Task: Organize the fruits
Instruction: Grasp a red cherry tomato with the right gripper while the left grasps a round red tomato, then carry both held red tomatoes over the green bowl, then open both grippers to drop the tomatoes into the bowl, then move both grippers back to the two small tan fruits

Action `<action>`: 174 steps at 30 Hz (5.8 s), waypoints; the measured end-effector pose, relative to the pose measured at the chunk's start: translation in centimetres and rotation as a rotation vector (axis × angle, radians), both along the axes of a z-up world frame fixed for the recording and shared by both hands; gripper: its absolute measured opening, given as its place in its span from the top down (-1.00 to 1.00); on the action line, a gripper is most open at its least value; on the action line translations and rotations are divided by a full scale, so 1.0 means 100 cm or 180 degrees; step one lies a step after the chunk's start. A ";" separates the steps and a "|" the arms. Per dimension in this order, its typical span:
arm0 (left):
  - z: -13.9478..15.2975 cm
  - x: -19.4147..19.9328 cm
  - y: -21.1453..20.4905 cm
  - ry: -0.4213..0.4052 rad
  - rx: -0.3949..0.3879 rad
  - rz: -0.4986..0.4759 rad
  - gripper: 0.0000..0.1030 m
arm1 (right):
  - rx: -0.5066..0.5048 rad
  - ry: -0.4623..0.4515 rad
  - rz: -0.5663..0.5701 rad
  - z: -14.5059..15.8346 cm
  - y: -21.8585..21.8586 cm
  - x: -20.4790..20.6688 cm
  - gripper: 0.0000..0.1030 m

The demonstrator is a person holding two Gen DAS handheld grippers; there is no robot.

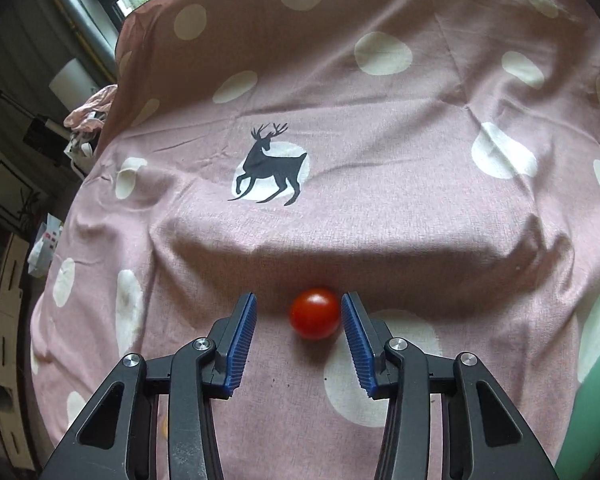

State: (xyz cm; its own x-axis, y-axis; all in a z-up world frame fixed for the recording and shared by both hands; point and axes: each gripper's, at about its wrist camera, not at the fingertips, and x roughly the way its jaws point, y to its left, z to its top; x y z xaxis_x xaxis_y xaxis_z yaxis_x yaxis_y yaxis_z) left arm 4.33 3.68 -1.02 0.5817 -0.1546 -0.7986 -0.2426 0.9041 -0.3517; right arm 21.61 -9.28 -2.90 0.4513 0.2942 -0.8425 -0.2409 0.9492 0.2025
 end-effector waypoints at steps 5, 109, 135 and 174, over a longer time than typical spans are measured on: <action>0.004 -0.003 0.004 -0.0069 -0.0023 0.0027 0.47 | -0.0155 -0.0032 -0.0022 -0.003 0.001 0.001 0.45; 0.007 0.035 -0.313 -0.0376 0.0264 -0.2161 0.46 | 0.0701 -0.0425 -0.2128 0.046 -0.324 -0.163 0.44; 0.042 0.016 -0.245 -0.0708 0.0245 -0.1756 0.07 | 0.0721 -0.0526 -0.2096 0.054 -0.313 -0.163 -0.11; 0.014 0.024 -0.006 -0.0192 0.0265 -0.0086 -0.19 | 0.0407 -0.0927 -0.0747 0.084 -0.153 -0.139 -0.30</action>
